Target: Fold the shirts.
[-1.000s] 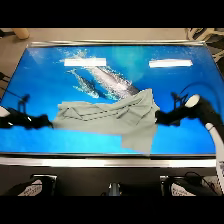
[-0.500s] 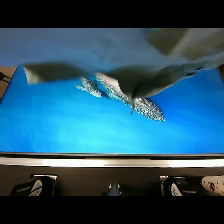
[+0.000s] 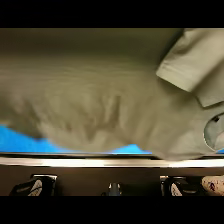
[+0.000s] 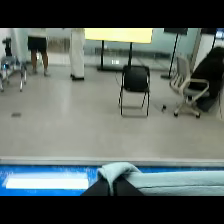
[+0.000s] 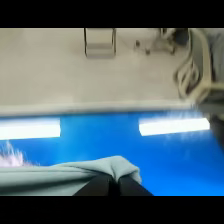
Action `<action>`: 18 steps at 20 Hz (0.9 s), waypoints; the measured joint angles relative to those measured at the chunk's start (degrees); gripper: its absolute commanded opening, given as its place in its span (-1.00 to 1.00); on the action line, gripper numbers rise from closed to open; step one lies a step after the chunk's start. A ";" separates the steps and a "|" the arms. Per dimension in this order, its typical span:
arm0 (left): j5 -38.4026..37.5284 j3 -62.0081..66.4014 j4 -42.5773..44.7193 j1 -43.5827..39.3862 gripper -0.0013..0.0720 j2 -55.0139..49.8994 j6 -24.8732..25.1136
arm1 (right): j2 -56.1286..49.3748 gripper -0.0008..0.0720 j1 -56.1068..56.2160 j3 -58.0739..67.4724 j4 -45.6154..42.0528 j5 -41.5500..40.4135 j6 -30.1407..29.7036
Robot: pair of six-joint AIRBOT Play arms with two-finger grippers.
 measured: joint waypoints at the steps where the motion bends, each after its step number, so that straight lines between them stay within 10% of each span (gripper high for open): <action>1: -2.91 -0.63 0.11 0.00 -0.90 -2.05 0.28 | -2.51 -0.92 0.02 0.04 -0.11 2.60 0.02; 8: -9.84 -24.33 1.90 -0.85 -0.90 -17.11 1.16 | -28.13 -0.93 0.11 -9.73 5.88 15.61 1.16; 18: 10.45 -25.16 0.17 -6.19 -0.89 -46.27 1.49 | -51.82 -0.92 1.95 -16.02 12.98 -16.06 3.67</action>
